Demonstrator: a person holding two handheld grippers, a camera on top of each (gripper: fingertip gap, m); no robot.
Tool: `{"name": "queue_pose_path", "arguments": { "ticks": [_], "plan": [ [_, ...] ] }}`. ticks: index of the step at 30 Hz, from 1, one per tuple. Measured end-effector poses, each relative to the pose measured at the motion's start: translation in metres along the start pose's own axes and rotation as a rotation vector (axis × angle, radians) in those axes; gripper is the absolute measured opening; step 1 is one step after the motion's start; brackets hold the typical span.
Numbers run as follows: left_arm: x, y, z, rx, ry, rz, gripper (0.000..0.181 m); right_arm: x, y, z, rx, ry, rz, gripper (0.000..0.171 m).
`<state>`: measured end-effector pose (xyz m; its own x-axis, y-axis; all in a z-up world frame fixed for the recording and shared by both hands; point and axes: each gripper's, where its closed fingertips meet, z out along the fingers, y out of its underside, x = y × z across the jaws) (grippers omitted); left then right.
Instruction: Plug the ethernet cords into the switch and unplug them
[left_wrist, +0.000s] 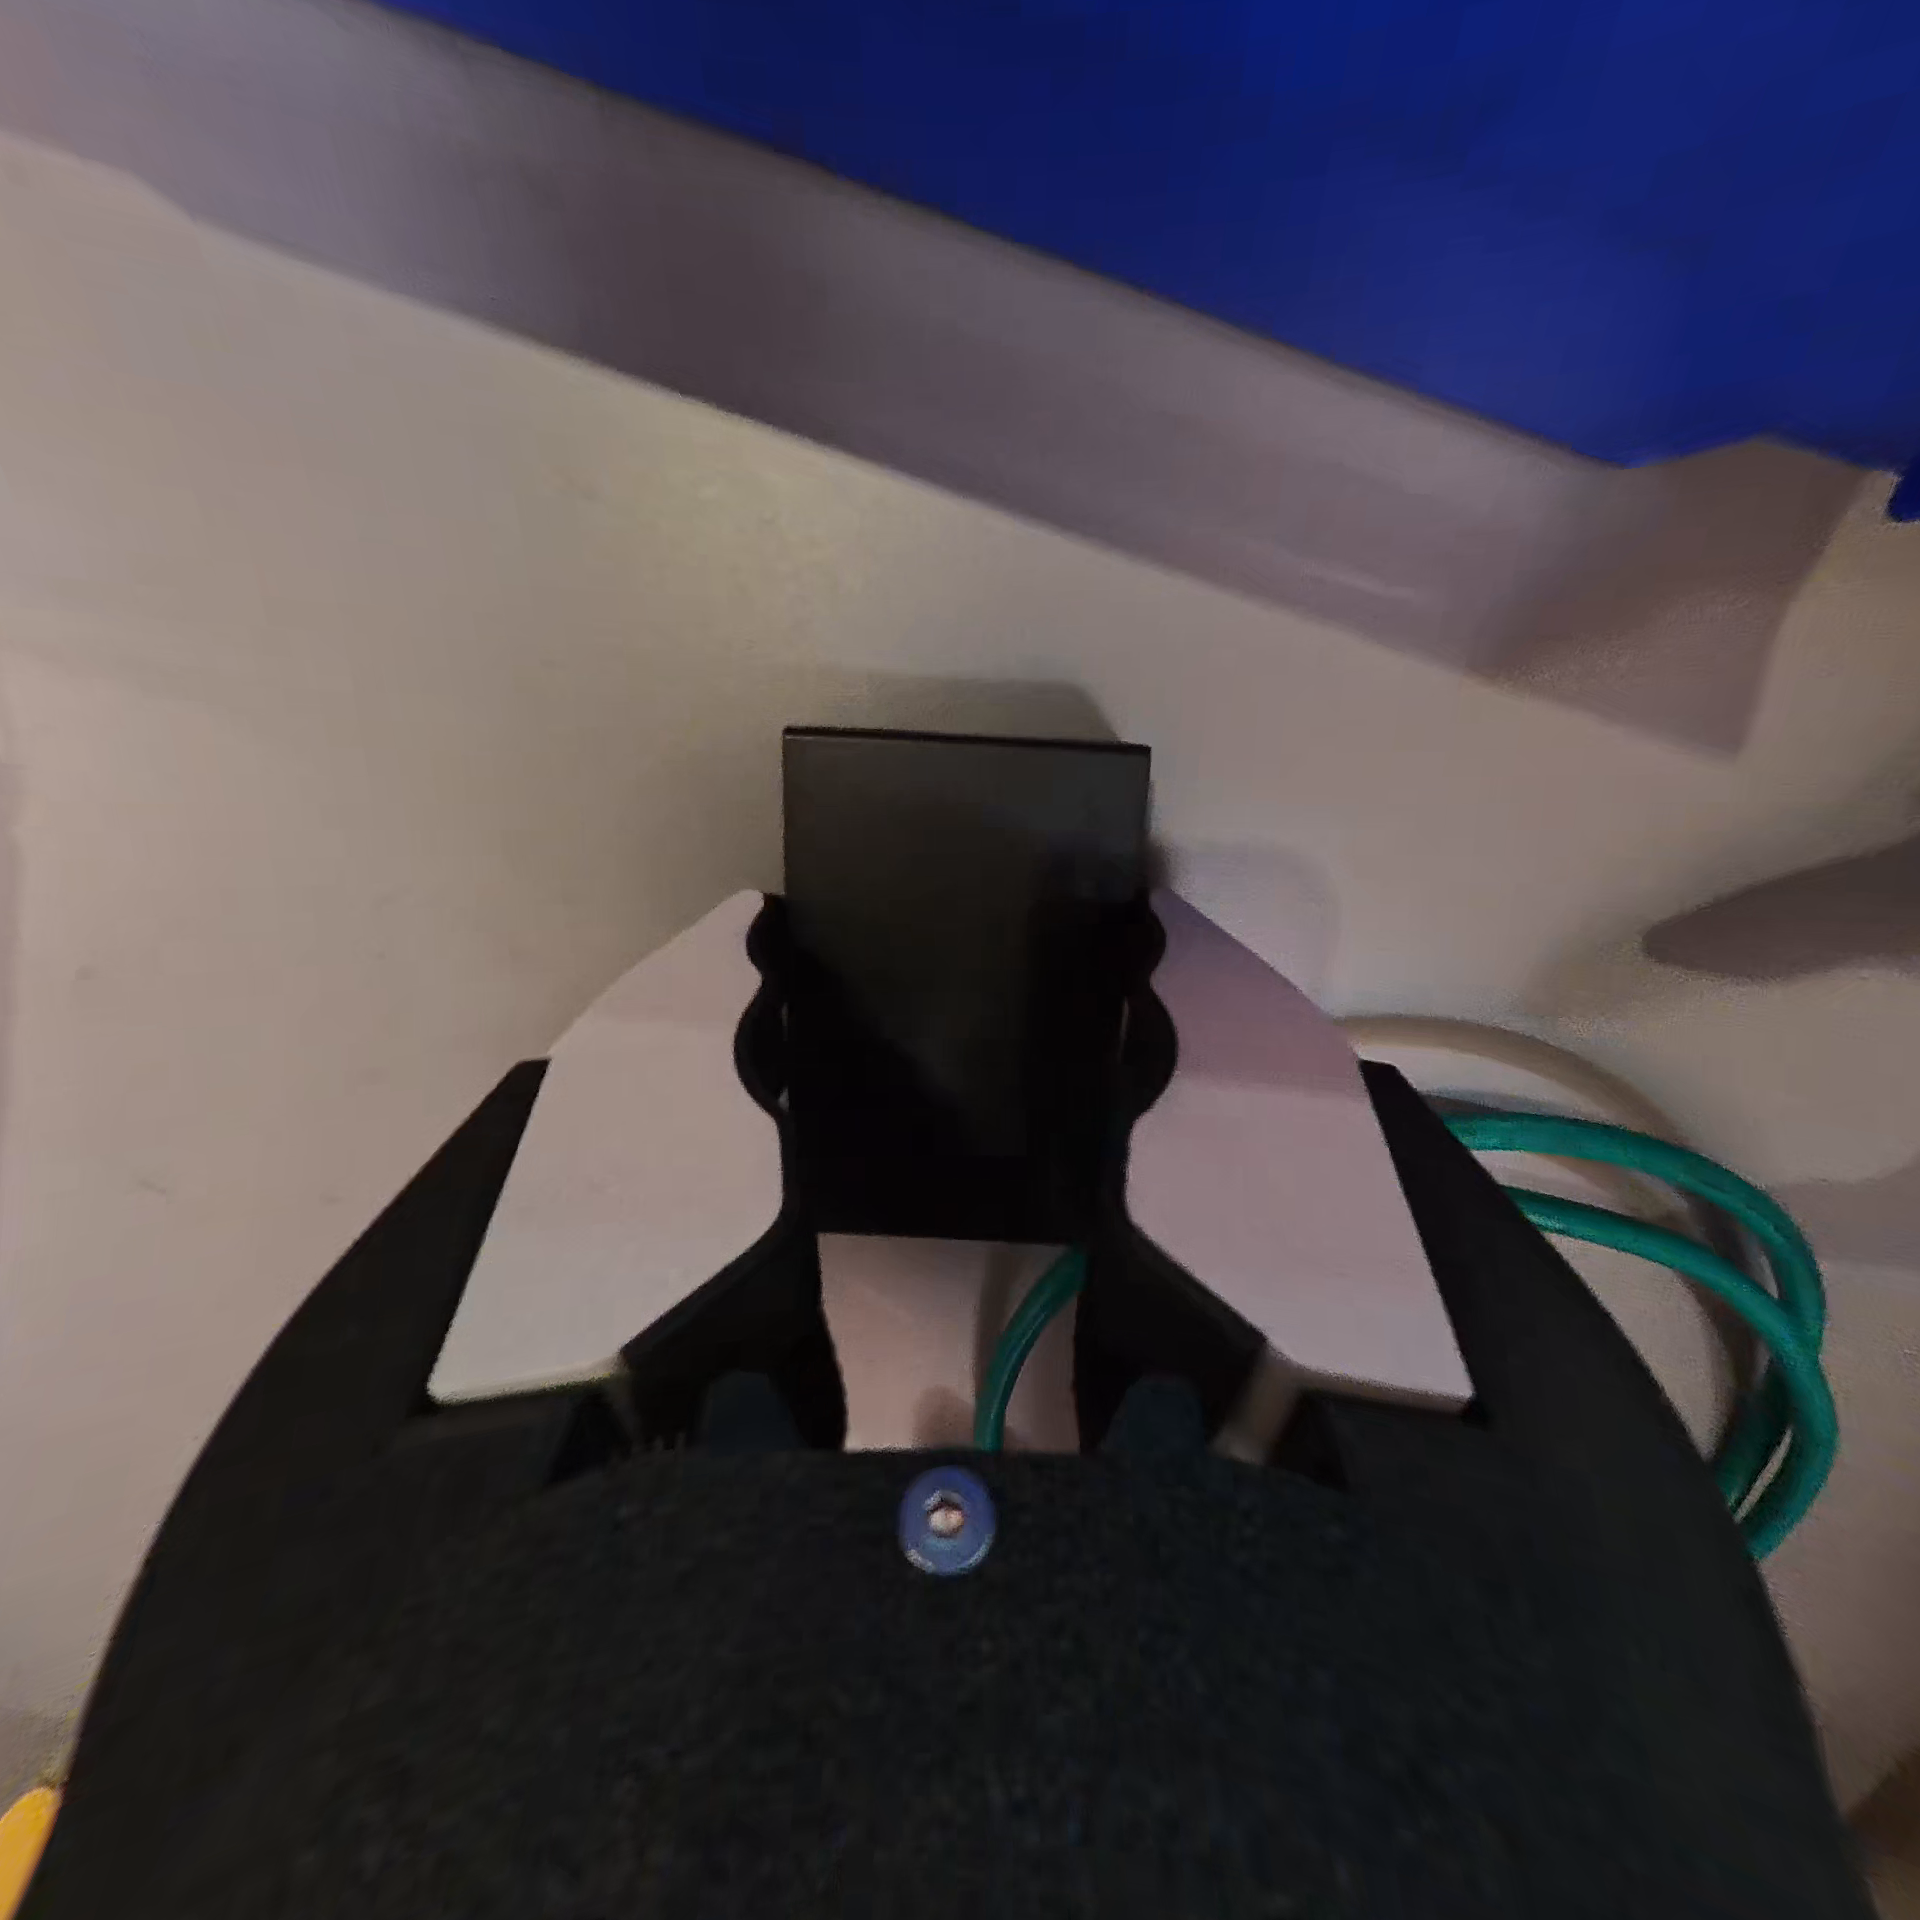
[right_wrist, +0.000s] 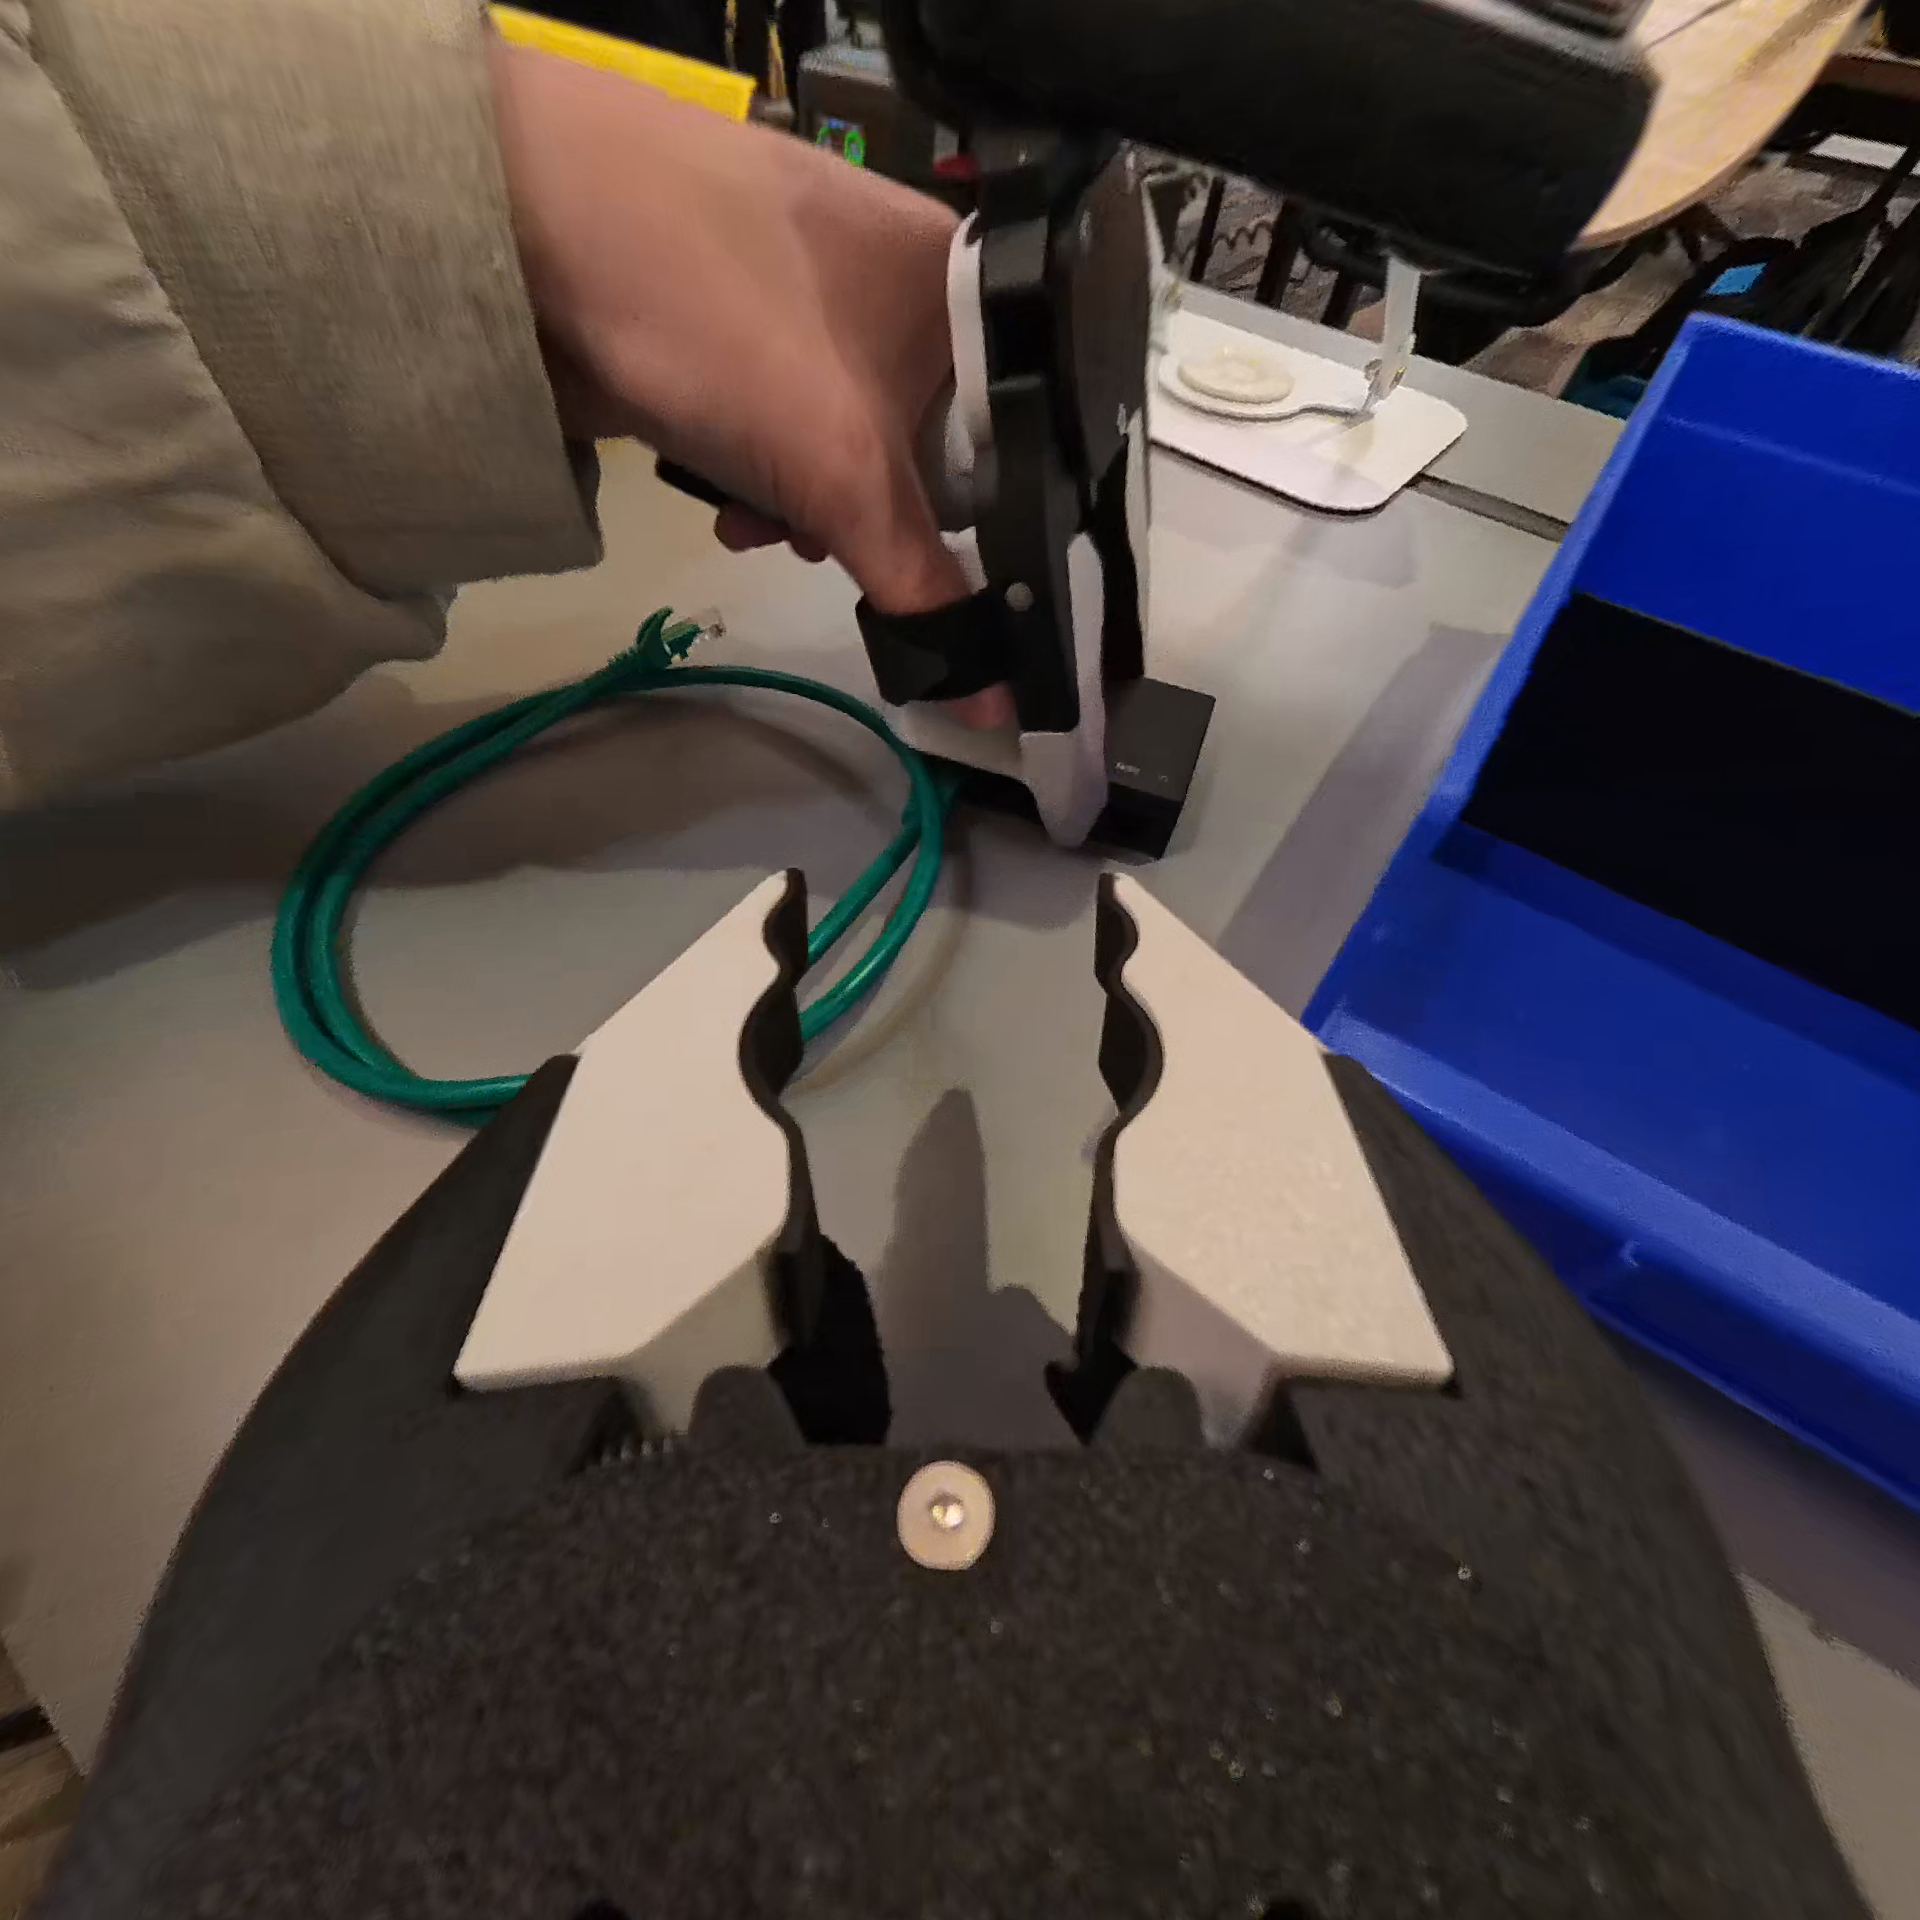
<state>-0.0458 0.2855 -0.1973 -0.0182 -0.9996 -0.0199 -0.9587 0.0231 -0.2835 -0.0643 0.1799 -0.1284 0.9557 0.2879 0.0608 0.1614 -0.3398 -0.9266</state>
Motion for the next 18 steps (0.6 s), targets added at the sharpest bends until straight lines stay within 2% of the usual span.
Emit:
{"name": "queue_pose_path", "arguments": {
  "ticks": [2, 3, 5, 9, 12, 15, 18],
  "plan": [
    [-0.007, 0.002, -0.002, 0.019, -0.048, -0.01, 0.062, 0.005, -0.004, -0.002, 0.042, 0.013, 0.013, 0.056],
    [-0.014, 0.001, -0.007, 0.07, -0.085, -0.018, 0.062, 0.008, -0.007, -0.004, 0.07, 0.024, 0.012, 0.056],
    [-0.021, -0.002, -0.027, 0.253, -0.051, -0.096, 0.062, 0.014, -0.009, -0.007, 0.092, 0.04, 0.015, 0.057],
    [-0.042, -0.003, -0.113, 0.83, 0.209, -0.453, 0.062, 0.03, -0.024, -0.014, 0.166, 0.084, 0.061, 0.057],
    [-0.051, 0.011, -0.178, 1.241, 0.454, -0.636, 0.062, 0.015, -0.051, -0.011, 0.255, -0.025, 0.034, 0.057],
    [-0.045, 0.022, -0.209, 1.485, 0.706, -0.769, 0.062, -0.006, -0.086, 0.008, 0.309, -0.08, -0.088, 0.058],
    [-0.032, 0.022, -0.225, 1.649, 0.94, -0.841, 0.062, -0.02, -0.122, 0.025, 0.382, -0.081, -0.239, 0.055]
  ]
}}
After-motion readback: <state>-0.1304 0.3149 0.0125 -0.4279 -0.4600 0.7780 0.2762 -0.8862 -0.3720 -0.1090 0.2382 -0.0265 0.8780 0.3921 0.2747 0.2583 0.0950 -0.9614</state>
